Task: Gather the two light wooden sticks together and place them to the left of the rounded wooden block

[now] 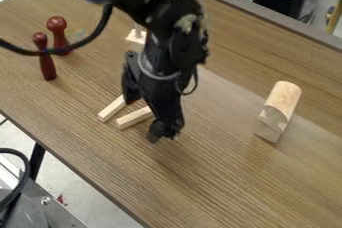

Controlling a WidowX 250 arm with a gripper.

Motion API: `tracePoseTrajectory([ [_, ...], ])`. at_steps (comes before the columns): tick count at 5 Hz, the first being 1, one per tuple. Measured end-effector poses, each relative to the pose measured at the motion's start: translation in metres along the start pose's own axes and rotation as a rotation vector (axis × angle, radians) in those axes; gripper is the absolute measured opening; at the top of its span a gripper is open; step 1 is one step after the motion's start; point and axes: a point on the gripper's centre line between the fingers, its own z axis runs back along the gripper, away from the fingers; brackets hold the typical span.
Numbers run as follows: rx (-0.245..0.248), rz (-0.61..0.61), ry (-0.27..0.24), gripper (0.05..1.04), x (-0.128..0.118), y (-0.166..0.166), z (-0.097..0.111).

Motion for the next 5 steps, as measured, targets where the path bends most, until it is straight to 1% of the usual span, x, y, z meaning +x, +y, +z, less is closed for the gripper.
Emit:
tracePoseTrajectory([
  [1,-0.019,0.024,0.005,0.999,0.004,0.009,-0.010],
  [3,-0.054,0.120,0.021,0.999,0.025,0.036,-0.023],
  [4,-0.068,0.143,0.049,0.969,0.029,0.045,-0.031],
  [5,-0.073,0.157,0.080,0.664,0.027,0.049,-0.036],
])
